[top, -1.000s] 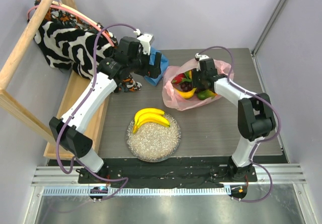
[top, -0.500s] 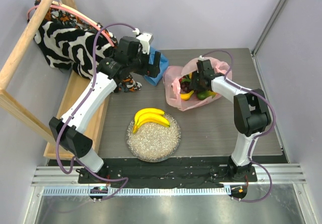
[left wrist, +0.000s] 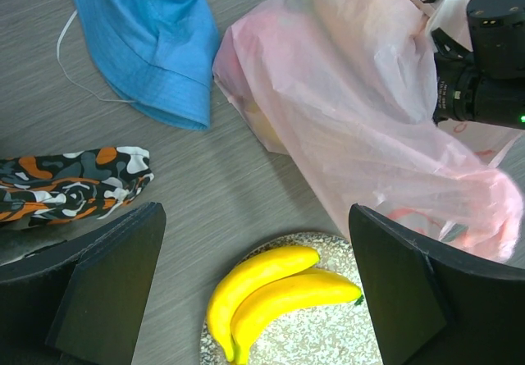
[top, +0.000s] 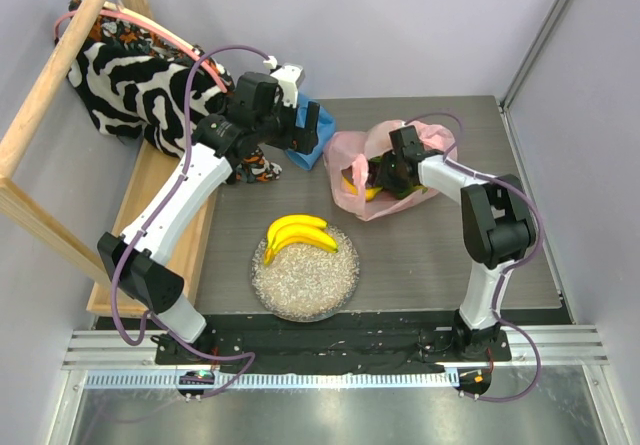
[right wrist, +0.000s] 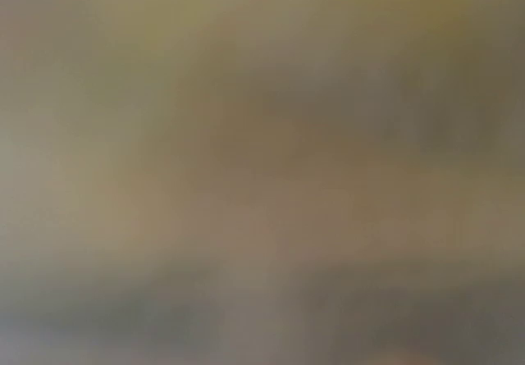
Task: Take the fake fruits out of the plastic bag
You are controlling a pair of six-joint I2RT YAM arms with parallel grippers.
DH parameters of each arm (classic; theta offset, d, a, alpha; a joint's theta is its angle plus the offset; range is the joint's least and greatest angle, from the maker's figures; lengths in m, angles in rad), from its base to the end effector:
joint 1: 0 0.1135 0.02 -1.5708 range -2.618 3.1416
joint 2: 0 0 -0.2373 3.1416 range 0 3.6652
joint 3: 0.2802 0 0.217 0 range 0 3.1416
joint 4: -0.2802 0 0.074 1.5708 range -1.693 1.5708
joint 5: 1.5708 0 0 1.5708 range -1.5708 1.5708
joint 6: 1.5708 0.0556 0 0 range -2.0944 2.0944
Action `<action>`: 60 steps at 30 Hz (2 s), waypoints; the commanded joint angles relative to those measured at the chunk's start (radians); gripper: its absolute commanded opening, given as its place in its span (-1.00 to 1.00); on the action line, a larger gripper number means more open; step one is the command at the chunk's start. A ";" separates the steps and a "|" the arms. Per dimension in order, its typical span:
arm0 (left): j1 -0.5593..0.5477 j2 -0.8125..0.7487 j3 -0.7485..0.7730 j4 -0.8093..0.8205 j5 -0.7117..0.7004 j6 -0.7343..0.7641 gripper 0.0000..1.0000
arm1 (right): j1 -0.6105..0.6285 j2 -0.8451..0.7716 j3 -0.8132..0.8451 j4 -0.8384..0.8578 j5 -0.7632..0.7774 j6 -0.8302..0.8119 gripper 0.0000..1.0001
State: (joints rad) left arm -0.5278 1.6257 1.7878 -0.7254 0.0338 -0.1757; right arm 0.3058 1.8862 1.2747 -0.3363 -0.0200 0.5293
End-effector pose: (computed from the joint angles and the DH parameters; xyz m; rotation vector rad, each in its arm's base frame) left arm 0.2917 -0.1722 0.3741 0.3994 2.1300 -0.4459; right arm 0.3567 0.1138 0.1633 0.2770 2.5419 0.3572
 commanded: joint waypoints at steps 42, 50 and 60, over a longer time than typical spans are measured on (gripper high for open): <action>0.008 -0.130 0.087 0.072 -0.087 0.211 0.99 | -0.132 -1.027 0.222 -0.392 -0.262 -0.879 -0.97; 0.022 -0.145 0.130 0.070 -0.087 0.263 0.99 | -0.132 -1.148 -0.047 -0.459 -0.630 -0.905 -0.98; 0.061 -0.216 0.016 0.027 0.000 0.280 0.99 | 0.384 -0.931 -0.262 -0.169 -0.379 -0.841 -0.98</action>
State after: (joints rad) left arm -0.4927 1.4586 1.8400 -0.6945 -0.0299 0.0868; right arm 0.5156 0.9085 1.0420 -0.6567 -0.5056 -0.3153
